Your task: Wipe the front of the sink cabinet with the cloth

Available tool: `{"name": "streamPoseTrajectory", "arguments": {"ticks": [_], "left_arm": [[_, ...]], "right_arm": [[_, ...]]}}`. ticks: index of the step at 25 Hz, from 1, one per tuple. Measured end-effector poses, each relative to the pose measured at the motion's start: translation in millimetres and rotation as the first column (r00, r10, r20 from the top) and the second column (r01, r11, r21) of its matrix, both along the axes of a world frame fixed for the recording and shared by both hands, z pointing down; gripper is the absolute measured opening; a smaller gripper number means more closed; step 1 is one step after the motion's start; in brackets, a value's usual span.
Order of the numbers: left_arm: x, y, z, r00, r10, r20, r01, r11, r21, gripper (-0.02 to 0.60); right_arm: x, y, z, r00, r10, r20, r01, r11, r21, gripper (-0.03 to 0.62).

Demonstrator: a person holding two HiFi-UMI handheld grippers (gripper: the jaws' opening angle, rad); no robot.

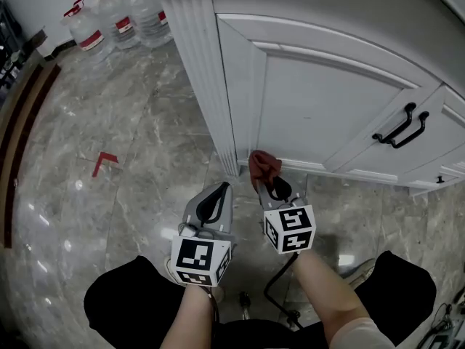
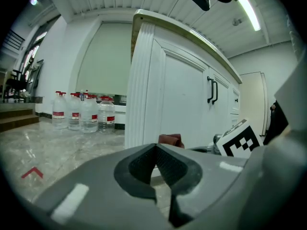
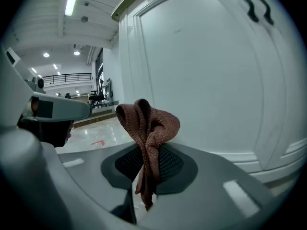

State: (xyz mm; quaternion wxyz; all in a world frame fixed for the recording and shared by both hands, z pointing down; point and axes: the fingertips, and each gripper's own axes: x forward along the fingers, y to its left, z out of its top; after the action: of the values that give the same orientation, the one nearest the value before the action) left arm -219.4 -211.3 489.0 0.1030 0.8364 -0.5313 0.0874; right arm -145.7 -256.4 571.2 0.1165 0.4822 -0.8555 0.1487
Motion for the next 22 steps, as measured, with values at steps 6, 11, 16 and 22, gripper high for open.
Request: {"name": "streamPoseTrajectory", "arguments": {"ticks": [6, 11, 16, 22], "left_arm": [[-36, 3, 13, 0.997, -0.072, 0.016, 0.073, 0.997, -0.030, 0.001], [-41, 7, 22, 0.996, -0.083, 0.012, 0.084, 0.995, -0.054, 0.001], [-25, 4, 24, 0.998, -0.053, 0.019, 0.054, 0.997, -0.053, 0.001], [12, -1, 24, 1.000, 0.012, 0.014, -0.012, 0.999, -0.045, 0.001]], "right_arm": [[-51, -19, 32, 0.997, -0.079, -0.014, 0.078, 0.996, -0.045, 0.092], [-45, -30, 50, 0.999, -0.033, -0.008, 0.032, 0.996, -0.078, 0.092], [-12, -34, 45, 0.999, 0.035, 0.004, -0.035, 0.996, -0.081, 0.092], [36, -29, 42, 0.994, 0.107, 0.004, -0.107, 0.991, -0.085, 0.092]]}}
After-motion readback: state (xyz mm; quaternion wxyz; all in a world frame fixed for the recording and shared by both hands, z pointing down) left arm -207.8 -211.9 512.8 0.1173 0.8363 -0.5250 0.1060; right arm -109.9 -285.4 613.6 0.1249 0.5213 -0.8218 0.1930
